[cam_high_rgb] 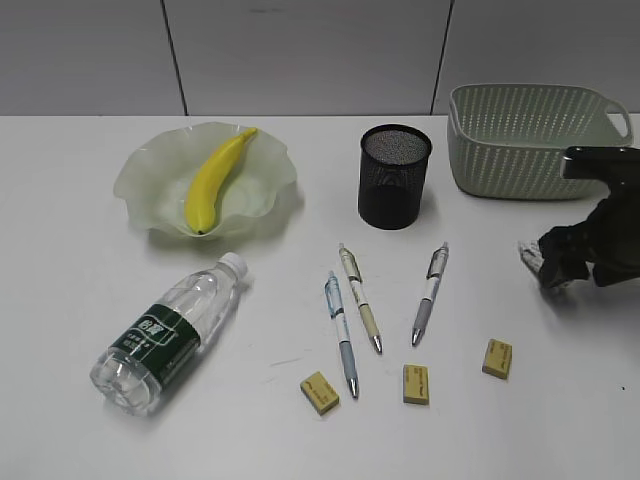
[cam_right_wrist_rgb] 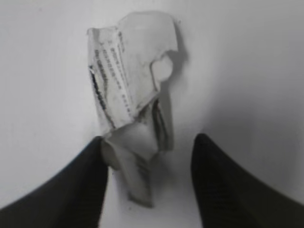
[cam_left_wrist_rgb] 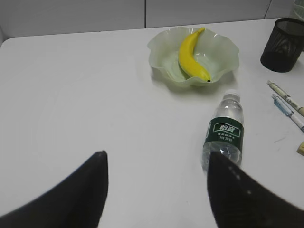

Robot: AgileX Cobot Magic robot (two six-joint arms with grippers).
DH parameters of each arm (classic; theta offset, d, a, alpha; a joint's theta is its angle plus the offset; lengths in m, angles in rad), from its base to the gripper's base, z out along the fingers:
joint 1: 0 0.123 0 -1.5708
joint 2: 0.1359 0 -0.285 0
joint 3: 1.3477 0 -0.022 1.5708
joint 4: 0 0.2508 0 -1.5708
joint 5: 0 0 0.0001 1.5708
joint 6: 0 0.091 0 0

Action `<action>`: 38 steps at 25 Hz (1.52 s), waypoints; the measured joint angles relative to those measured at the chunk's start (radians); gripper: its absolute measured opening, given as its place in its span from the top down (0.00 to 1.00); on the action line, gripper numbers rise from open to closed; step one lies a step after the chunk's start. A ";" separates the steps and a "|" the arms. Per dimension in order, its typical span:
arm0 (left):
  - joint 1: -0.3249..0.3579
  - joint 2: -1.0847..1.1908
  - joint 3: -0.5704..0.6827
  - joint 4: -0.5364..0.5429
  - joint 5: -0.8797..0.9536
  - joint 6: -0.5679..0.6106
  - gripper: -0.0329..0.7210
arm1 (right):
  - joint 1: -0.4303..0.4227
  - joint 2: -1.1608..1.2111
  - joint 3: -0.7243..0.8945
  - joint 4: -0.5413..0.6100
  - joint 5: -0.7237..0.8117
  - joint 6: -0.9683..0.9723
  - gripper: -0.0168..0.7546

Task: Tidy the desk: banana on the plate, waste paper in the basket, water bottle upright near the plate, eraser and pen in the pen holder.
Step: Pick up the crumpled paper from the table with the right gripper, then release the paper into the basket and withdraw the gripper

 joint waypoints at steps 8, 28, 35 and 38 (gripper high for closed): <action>0.000 0.000 0.000 0.000 0.000 0.000 0.31 | 0.000 -0.064 -0.005 0.007 -0.054 -0.007 0.96; 0.000 0.000 0.000 0.002 0.000 0.000 0.31 | 0.000 0.045 -0.543 -0.008 0.054 -0.012 0.38; 0.000 0.000 0.000 0.002 0.000 0.000 0.31 | 0.000 -0.110 -0.501 -0.027 0.187 -0.012 0.32; 0.000 0.000 0.000 0.002 0.000 0.000 0.31 | 0.000 -0.287 -0.344 -0.027 0.195 -0.012 0.35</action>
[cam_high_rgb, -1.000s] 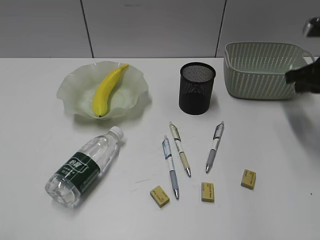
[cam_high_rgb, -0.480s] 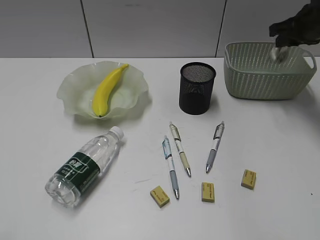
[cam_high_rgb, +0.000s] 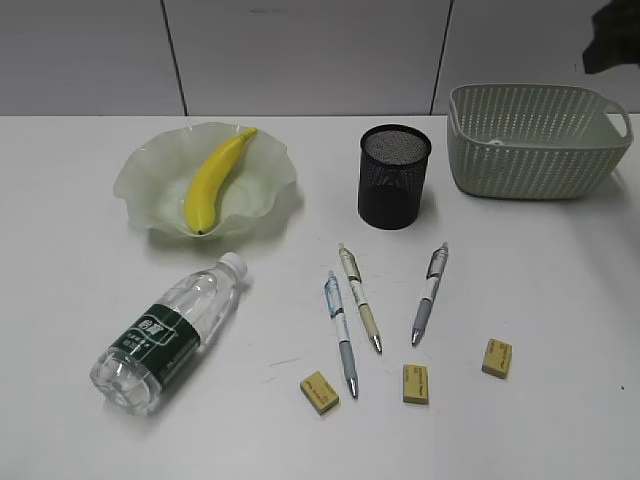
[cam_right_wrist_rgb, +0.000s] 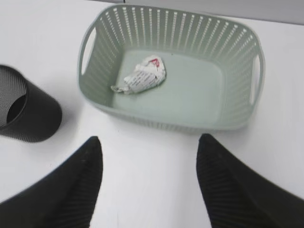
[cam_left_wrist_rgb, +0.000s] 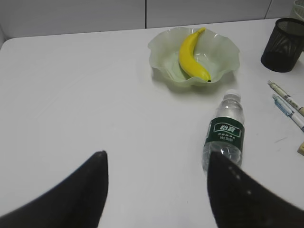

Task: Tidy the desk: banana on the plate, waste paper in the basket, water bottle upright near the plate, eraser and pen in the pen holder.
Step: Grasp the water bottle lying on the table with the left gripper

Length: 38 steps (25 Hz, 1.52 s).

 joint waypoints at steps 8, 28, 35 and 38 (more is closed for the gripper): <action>0.000 0.000 0.000 0.000 0.000 0.000 0.31 | -0.001 -0.671 0.486 -0.011 0.192 0.039 0.36; 0.000 0.126 -0.001 -0.027 -0.010 0.005 0.31 | -0.001 -1.518 0.784 -0.174 0.449 0.107 0.41; 0.000 0.654 -0.083 -0.116 -0.258 0.138 0.31 | -0.001 -1.518 0.784 -0.174 0.448 0.108 0.44; -0.009 0.969 -0.131 -0.173 -0.366 0.234 0.31 | -0.001 -1.518 0.784 -0.174 0.448 0.117 0.44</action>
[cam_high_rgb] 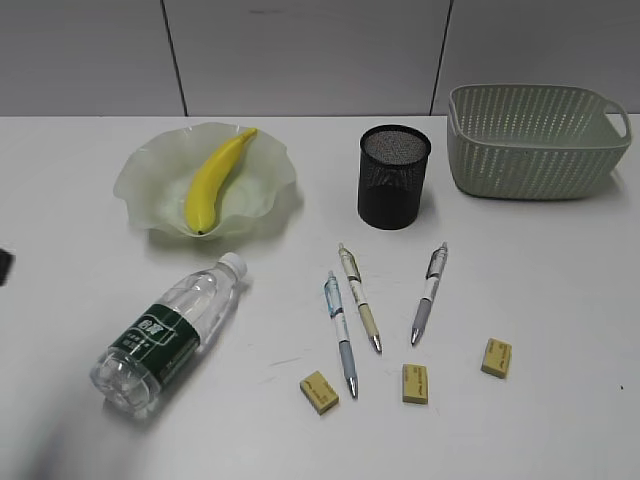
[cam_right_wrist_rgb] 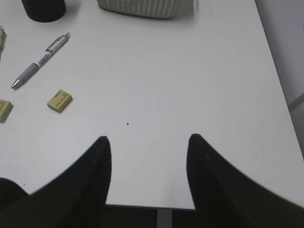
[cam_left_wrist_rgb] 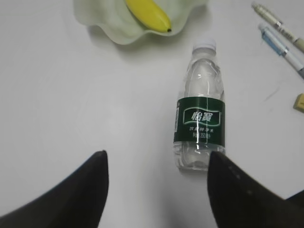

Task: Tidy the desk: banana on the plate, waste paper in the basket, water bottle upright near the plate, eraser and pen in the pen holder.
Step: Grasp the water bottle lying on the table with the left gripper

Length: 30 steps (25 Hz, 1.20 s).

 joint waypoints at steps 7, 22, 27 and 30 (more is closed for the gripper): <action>-0.096 0.558 -0.240 -0.020 -0.008 0.029 0.28 | 0.000 0.000 0.000 0.000 0.000 0.023 0.44; -0.132 0.896 -0.445 -0.026 -0.024 0.010 0.06 | 0.000 0.000 0.000 0.000 0.000 0.028 0.50; -0.132 0.940 -0.445 -0.026 -0.078 0.009 0.09 | 0.000 0.000 0.000 0.000 0.000 0.029 0.50; -0.132 0.949 -0.445 -0.026 -0.113 0.009 0.22 | 0.000 0.000 0.000 0.000 0.000 0.029 0.50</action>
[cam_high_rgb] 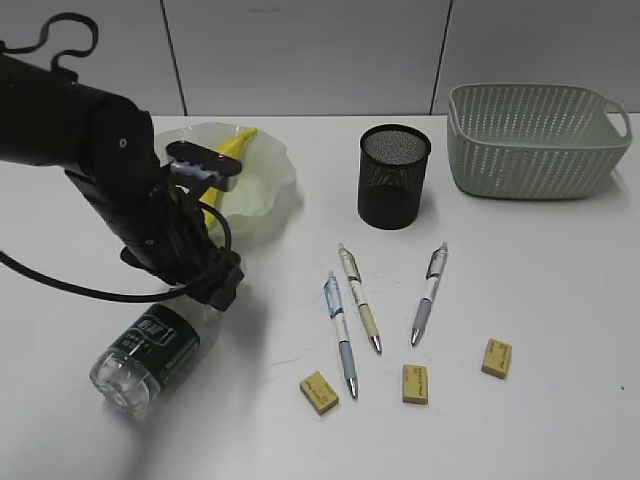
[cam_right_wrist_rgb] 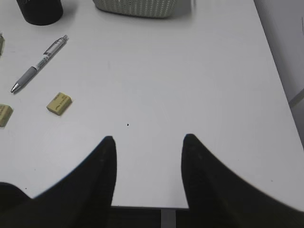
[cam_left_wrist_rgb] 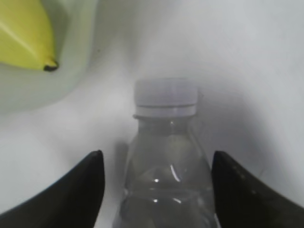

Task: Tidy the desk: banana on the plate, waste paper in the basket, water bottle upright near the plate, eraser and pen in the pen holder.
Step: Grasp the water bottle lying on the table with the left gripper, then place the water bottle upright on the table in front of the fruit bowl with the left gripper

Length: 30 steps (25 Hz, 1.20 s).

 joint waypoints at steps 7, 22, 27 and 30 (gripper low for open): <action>0.000 0.000 0.000 -0.002 -0.004 -0.003 0.49 | 0.000 0.000 0.000 0.000 0.000 0.000 0.51; 0.035 -0.483 0.499 -0.015 -0.697 -0.017 0.51 | 0.000 0.000 0.000 0.000 0.000 0.001 0.51; 0.081 -0.478 0.695 -0.015 -1.132 -0.017 0.51 | 0.000 0.000 0.000 -0.005 0.000 0.001 0.51; 0.098 -0.410 0.745 -0.017 -1.381 -0.017 0.51 | 0.000 0.000 0.000 -0.005 0.000 0.001 0.51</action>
